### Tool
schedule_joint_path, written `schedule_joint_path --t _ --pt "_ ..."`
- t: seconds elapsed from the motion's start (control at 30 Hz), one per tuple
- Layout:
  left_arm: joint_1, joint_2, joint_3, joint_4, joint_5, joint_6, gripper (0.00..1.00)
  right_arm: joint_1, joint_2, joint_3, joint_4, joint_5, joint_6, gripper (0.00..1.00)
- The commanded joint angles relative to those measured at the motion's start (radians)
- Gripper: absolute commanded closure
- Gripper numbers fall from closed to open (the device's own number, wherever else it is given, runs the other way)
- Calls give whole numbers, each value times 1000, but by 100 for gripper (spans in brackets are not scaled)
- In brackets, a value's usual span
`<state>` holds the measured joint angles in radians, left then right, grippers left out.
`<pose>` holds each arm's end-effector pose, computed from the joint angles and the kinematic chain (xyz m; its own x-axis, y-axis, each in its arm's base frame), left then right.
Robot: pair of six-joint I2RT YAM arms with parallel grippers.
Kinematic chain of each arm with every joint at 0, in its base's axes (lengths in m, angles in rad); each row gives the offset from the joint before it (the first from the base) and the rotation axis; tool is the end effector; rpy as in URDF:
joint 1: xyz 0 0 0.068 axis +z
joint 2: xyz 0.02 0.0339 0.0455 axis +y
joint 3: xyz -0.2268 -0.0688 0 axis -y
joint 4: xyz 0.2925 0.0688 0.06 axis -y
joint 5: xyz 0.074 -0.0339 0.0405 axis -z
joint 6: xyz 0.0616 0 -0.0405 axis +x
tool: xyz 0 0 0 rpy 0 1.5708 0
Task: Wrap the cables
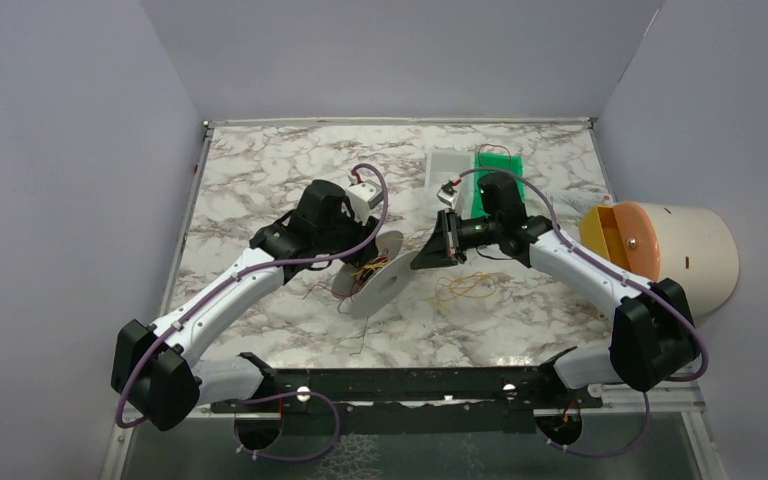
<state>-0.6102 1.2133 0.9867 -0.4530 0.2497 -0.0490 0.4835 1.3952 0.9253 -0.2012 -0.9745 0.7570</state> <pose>0.2725 -0.2091 0.2347 -0.5494 0.3262 -0.7693 0.6867 0.7008 -0.1932 0.2892 0.2094 0.1903 -0.9735 -0.0756 -0.2159 -0.2287 0.3410 0.9118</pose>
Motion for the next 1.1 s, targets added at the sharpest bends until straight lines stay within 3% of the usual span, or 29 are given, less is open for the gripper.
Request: schedule_joint_path --t 0.0,0.23,0.37,0.43,0.57,0.7,1.07 --pt "-4 5 29 6 10 9 60 6 -1 -16 38 -23 6 99" --pt "-5 -3 25 18 13 9 82 9 0 -32 68 -25 25 99" --pt "-5 -15 13 29 6 9 87 10 -3 -33 75 -16 31 98" --pt "-5 -25 5 31 2 9 100 10 -4 -30 76 -10 29 93" --pt "-6 -58 -15 45 -11 9 100 11 -9 -13 61 13 5 75" --pt "-9 -89 -32 56 -16 9 100 12 -18 0 33 54 -47 65" --pt "-11 -135 -40 51 -80 -25 100 11 -113 -27 -25 216 -216 48"
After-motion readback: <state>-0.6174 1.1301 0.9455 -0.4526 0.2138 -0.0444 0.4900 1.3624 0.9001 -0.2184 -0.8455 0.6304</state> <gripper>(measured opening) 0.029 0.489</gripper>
